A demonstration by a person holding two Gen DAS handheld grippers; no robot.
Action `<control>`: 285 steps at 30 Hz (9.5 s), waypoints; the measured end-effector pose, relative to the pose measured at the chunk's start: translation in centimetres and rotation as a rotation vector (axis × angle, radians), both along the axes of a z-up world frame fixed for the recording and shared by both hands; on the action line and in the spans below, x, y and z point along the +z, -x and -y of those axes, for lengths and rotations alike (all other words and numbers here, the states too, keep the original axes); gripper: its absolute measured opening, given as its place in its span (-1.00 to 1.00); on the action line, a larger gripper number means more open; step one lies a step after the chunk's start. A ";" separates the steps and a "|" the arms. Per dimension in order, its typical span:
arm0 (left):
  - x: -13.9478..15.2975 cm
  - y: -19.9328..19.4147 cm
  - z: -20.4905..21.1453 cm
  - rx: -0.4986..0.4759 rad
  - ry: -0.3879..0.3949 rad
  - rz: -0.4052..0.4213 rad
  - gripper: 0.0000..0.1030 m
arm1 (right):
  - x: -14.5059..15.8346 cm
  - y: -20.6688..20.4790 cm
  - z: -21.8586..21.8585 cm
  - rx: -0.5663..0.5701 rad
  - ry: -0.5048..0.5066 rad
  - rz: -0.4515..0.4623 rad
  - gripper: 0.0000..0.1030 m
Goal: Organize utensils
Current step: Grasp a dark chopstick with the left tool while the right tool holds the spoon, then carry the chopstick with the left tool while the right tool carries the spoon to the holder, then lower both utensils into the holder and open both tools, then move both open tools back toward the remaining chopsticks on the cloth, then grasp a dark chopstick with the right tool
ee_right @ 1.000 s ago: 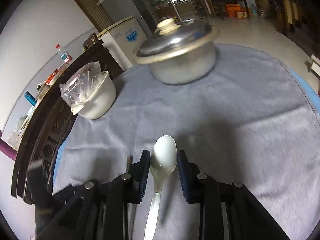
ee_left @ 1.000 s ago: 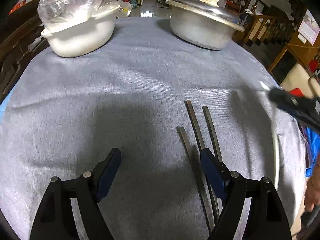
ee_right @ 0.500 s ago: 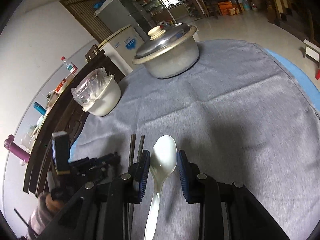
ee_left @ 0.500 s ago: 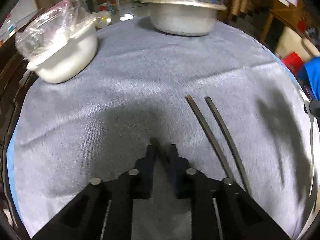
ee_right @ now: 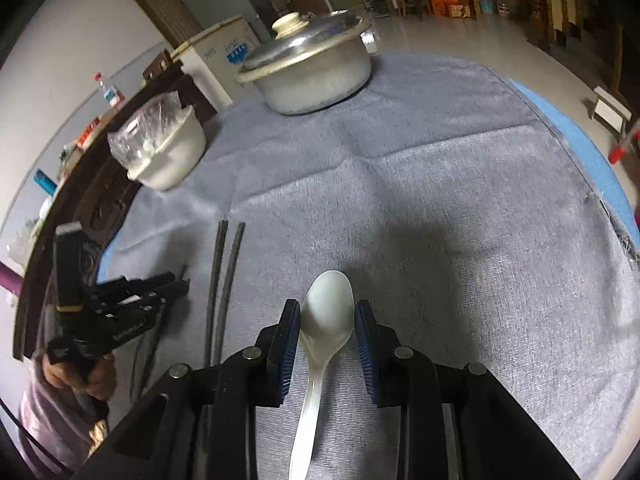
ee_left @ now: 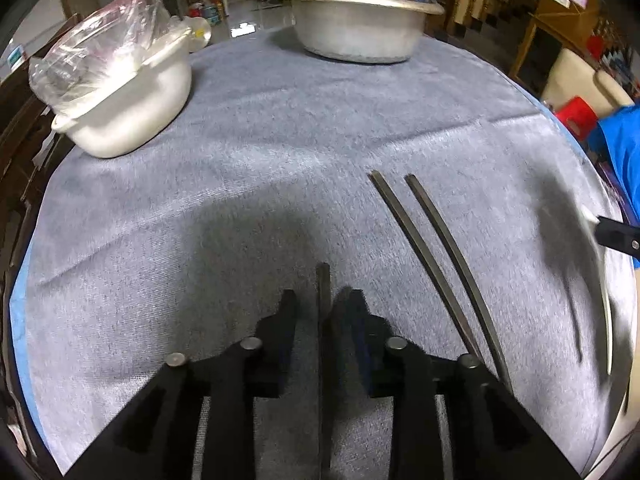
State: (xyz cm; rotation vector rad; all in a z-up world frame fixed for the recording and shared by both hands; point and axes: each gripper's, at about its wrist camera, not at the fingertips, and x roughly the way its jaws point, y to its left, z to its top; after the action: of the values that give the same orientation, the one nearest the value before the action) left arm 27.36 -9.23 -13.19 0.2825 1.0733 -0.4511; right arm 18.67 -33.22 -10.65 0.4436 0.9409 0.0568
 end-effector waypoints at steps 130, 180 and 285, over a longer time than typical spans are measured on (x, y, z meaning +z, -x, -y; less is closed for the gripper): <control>13.5 28.8 -8.9 0.285 0.674 0.684 -0.89 | 5.7 25.4 -17.6 0.024 0.368 0.820 -0.30; 7.4 22.3 -15.6 0.512 0.136 0.348 0.46 | 3.0 22.3 -3.6 -0.349 0.115 0.406 0.19; 2.9 3.4 -8.1 0.314 0.097 0.113 0.46 | -4.2 -11.9 -11.0 0.188 0.248 -0.117 -0.85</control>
State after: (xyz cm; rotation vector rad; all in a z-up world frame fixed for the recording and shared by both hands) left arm 23.91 -1.15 -10.34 0.0504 0.9620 -0.2015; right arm 30.54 -22.25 -14.88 0.1296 1.0879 0.0845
